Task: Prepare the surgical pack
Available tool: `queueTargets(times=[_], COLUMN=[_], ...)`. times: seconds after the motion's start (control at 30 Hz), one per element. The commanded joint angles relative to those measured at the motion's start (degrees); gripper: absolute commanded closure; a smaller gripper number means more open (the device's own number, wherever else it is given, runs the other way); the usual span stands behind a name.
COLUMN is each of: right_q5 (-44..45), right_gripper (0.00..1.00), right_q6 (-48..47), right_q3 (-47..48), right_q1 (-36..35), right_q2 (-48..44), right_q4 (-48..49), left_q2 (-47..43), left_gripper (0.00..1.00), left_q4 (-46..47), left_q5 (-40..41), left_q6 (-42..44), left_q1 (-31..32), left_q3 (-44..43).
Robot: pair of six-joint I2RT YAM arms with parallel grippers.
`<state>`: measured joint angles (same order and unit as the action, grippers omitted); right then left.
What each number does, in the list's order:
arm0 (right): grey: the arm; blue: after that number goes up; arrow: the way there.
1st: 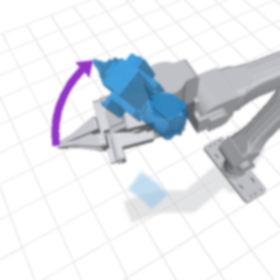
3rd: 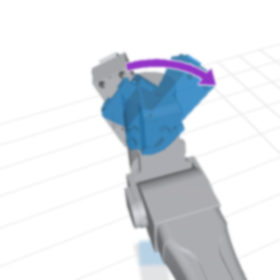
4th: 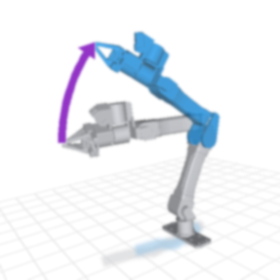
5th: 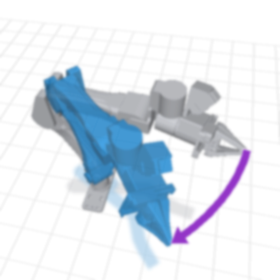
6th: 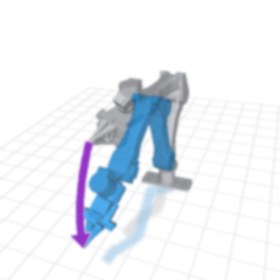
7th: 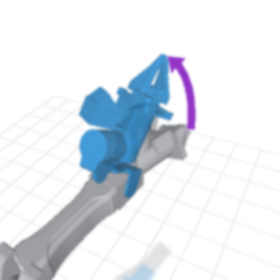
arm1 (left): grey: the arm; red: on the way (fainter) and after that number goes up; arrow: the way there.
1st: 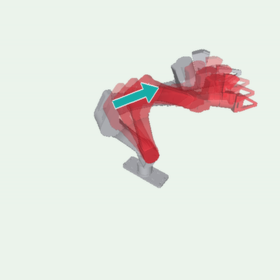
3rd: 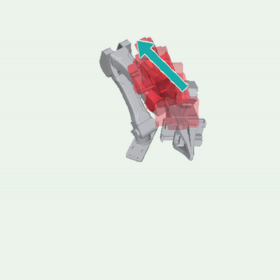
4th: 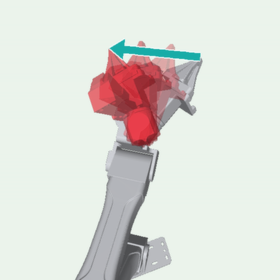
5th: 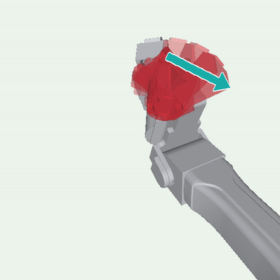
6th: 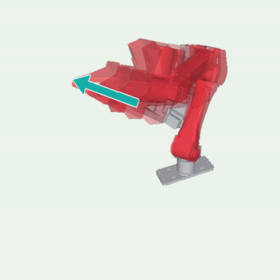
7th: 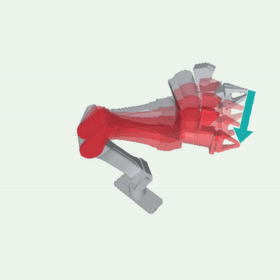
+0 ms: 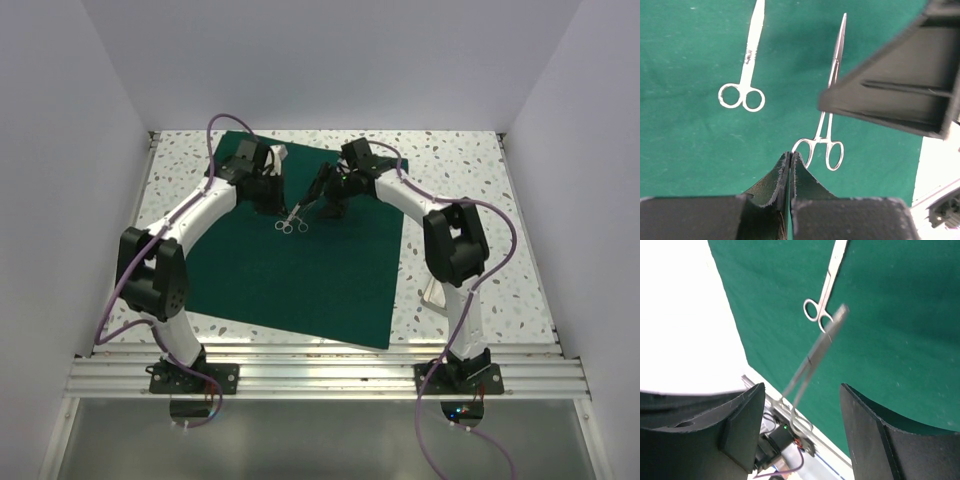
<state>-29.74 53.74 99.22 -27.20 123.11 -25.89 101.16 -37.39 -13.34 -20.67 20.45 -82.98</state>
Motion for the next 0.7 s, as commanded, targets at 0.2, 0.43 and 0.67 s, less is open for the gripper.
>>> queueTargets(times=[0.2,0.43,0.67], right_q5=[-1.7,-0.9,5.9], right_gripper=[0.5,1.0,1.0], right_q6=[6.2,5.5,-9.9], right_q3=[4.2,0.7,-8.2], right_q1=[-0.7,-0.4,7.2], right_q2=[4.1,1.0,-12.1], right_q4=[5.8,4.5,-14.1], left_q2=[-2.9,-1.6,2.2], left_gripper=[1.0,0.93,0.46], left_q4=[1.8,1.8,0.5], left_q5=[-3.2,-3.5,-0.7], left_q6=[-2.4,-1.4,3.5], left_q1=[1.8,2.3,0.9], left_q3=[0.3,-0.3,-5.1])
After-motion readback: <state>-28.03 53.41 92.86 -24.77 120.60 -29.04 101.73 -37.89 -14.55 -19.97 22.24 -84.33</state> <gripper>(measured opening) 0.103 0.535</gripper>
